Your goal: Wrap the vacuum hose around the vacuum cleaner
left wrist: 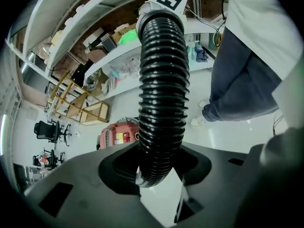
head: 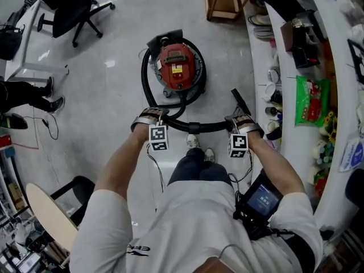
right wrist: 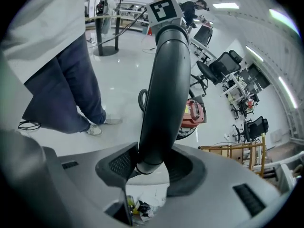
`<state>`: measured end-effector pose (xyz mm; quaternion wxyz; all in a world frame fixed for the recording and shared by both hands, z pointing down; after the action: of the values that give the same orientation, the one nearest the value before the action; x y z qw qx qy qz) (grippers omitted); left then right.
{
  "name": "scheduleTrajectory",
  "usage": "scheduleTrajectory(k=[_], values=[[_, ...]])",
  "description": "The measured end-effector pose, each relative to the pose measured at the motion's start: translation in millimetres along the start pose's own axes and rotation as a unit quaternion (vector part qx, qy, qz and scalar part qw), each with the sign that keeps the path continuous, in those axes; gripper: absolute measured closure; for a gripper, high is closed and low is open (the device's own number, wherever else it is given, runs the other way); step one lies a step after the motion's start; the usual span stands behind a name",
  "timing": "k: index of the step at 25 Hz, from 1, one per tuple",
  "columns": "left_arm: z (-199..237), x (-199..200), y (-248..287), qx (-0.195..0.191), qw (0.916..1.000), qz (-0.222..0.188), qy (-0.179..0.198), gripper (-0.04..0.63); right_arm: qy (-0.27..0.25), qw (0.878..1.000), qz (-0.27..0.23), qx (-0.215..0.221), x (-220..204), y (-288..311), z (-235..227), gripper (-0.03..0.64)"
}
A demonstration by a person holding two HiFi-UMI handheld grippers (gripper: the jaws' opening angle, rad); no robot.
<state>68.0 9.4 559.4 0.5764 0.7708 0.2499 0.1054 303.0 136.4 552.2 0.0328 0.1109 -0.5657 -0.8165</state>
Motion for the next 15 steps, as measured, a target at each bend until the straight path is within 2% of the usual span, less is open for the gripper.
scheduleTrajectory(k=[8,15], values=[[7.8,-2.4,25.3,-0.02,0.9964,-0.026,-0.078,0.414,-0.05,0.998,0.04,-0.008,-8.7,23.6,-65.6,0.446],[25.5,7.8,43.3,-0.032,0.9872,-0.046,-0.149,0.416,-0.097,0.994,0.045,-0.015,-24.1,53.9,-125.3,0.451]])
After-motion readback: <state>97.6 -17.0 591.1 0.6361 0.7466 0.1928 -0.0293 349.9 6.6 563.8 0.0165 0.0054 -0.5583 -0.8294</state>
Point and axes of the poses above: the fingertips, and each gripper's own axes: y forward along the fingers, z to its left, x out of its top, the point moved 5 cm from there along -y, backward along the fingers, and after that the axes turned 1 degree about z, right-handed, at the moved point
